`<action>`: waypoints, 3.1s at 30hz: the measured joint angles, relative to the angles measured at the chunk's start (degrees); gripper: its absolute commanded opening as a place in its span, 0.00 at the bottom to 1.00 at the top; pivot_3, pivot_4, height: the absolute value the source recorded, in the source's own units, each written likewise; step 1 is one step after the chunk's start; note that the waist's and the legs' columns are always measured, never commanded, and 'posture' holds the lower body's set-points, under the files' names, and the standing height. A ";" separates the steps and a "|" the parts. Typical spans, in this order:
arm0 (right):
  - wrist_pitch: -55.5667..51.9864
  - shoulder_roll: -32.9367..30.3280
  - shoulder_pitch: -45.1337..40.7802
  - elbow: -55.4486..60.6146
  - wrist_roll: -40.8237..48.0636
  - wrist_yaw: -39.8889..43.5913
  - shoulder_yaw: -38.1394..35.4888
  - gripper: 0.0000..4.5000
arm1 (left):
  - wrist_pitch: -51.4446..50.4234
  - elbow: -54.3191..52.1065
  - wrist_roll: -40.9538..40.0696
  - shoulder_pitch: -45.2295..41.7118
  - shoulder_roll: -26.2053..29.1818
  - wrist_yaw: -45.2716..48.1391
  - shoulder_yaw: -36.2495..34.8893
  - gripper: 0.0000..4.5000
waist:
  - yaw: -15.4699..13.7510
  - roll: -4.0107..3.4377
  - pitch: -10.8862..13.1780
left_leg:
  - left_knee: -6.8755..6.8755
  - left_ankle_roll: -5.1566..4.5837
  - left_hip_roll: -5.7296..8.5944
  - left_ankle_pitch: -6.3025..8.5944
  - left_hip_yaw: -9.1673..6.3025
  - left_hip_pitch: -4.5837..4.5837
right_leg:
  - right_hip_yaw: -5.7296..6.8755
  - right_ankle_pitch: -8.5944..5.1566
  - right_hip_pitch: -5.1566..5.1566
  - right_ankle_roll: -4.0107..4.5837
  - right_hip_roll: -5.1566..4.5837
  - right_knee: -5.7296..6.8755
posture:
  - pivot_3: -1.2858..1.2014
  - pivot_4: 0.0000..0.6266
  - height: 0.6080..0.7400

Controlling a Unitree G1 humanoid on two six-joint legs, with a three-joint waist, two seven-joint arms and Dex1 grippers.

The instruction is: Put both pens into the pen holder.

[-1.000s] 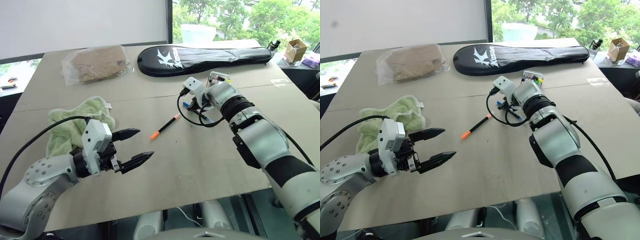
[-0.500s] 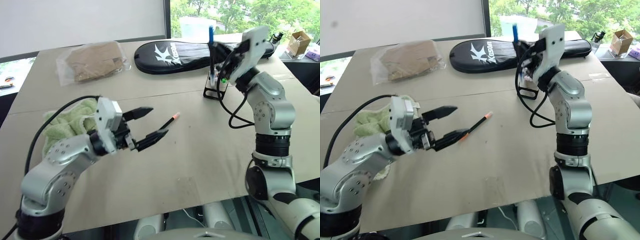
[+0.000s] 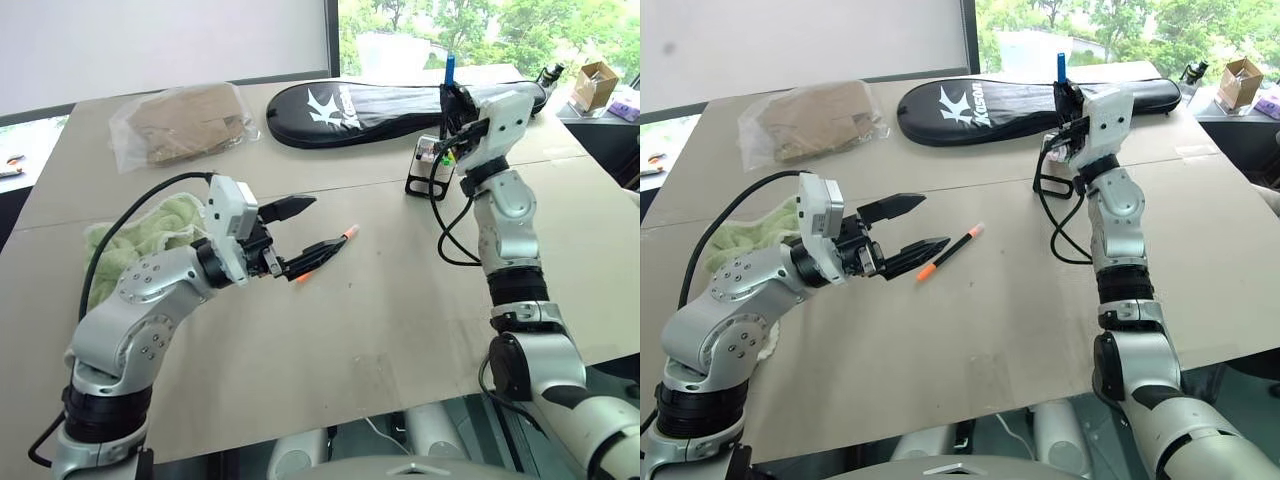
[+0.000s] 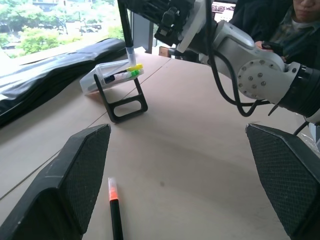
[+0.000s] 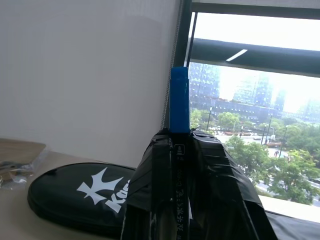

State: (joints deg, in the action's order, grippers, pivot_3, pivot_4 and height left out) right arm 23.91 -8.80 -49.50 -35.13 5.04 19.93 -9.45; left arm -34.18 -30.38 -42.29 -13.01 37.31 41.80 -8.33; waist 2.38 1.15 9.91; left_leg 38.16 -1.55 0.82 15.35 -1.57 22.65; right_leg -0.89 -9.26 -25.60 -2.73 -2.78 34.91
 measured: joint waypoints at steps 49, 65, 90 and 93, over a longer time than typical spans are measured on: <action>-21.65 4.93 0.93 16.04 20.47 -4.12 2.32 0.00 | -2.14 0.08 1.80 -1.96 -3.33 -7.78 2.41 1.00 | -0.71 0.00 -0.02 | 0.08 -0.05 -0.01 0.03 -0.20 0.01 | 0.14 0.02 0.02 0.03 -0.07 0.20 | 0.52 0.24 1.00; -62.89 11.30 9.90 44.62 43.49 -18.20 2.08 0.00 | 2.57 11.93 17.20 -12.78 -9.80 -9.44 14.33 1.00 | -1.35 0.04 -0.04 | 0.16 -0.23 0.07 0.12 -0.12 -0.14 | 0.09 0.01 0.02 0.02 0.03 0.53 | 0.52 0.24 1.00; -64.22 3.78 16.30 52.44 42.73 -19.79 0.71 0.00 | 4.54 18.96 22.83 -15.91 -12.57 -12.40 10.31 1.00 | -1.53 0.07 -0.06 | 0.20 -0.25 0.06 0.13 -0.13 -0.09 | 0.13 0.01 0.01 0.00 0.01 0.53 | 0.52 0.24 1.00; -54.98 0.47 17.10 50.44 32.30 -20.51 -0.62 0.00 | 1.75 13.05 16.69 -14.04 -12.36 -7.80 9.30 1.00 | -1.51 0.07 -0.06 | 0.22 -0.23 0.06 0.12 -0.05 -0.04 | 0.06 0.00 0.00 -0.01 -0.02 0.45 | 0.52 0.24 1.00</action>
State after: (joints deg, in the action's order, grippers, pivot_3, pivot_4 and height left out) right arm -31.07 -8.33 -32.40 15.31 37.33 -0.58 -10.07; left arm -32.43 -17.33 -25.60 -27.05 24.96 34.00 0.97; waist 0.87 1.22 9.84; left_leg 38.38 -1.78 0.89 15.47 -1.62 22.61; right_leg -0.83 -9.26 -25.60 -2.74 -2.81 35.36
